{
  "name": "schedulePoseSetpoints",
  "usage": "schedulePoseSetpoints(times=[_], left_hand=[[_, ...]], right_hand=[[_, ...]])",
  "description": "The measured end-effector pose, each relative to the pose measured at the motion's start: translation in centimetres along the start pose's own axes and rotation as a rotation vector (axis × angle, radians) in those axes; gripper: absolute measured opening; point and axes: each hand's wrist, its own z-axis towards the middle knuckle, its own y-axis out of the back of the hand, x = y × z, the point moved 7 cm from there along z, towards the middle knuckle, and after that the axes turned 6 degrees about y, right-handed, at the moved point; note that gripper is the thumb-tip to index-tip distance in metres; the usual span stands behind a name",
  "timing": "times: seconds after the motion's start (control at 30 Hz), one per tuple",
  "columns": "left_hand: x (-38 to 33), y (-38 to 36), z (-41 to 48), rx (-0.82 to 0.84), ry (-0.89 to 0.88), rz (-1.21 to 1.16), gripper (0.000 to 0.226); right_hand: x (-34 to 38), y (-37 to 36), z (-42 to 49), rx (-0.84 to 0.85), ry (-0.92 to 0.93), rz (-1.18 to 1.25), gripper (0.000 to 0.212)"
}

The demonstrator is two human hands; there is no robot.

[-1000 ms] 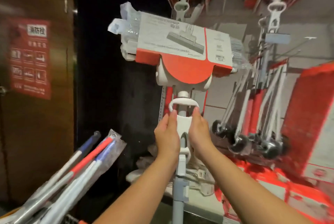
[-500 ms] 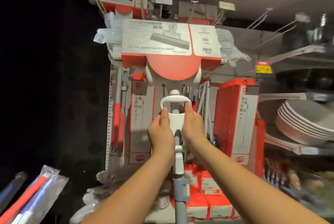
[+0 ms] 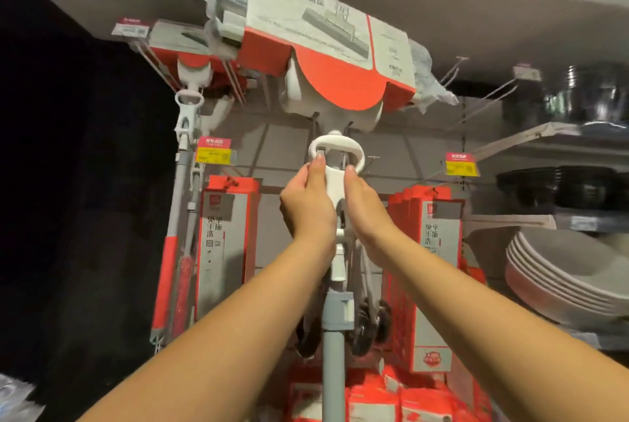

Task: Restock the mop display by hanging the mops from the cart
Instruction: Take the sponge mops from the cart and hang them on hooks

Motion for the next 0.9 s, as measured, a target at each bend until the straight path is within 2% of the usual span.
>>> schedulePoseSetpoints(times=[0.2,0.4,0.77,0.9], left_hand=[[1.2,-6.3,0.9,-0.022,-0.116,0.03,0.043],[0.4,-10.4,4.2,-0.043,-0.179,0.026,0.036],[-1.5,-13.4,12.5,0.003,-0.257,-0.044,0.037],[-1.3,-14.3,16.1,0.047,-0.257,-0.059,0.024]], right_hand=[[-1.9,4.7,4.3,-0.118,0.064,0.051,0.045],[-1.7,6.5,9.9,-0.095,0.158,0.132,0.044],[-0.6,4.5,19.0,-0.1,0.305,0.054,0.048],[-1.0,4.0,22.1,-0.115,0.349,0.034,0.047]])
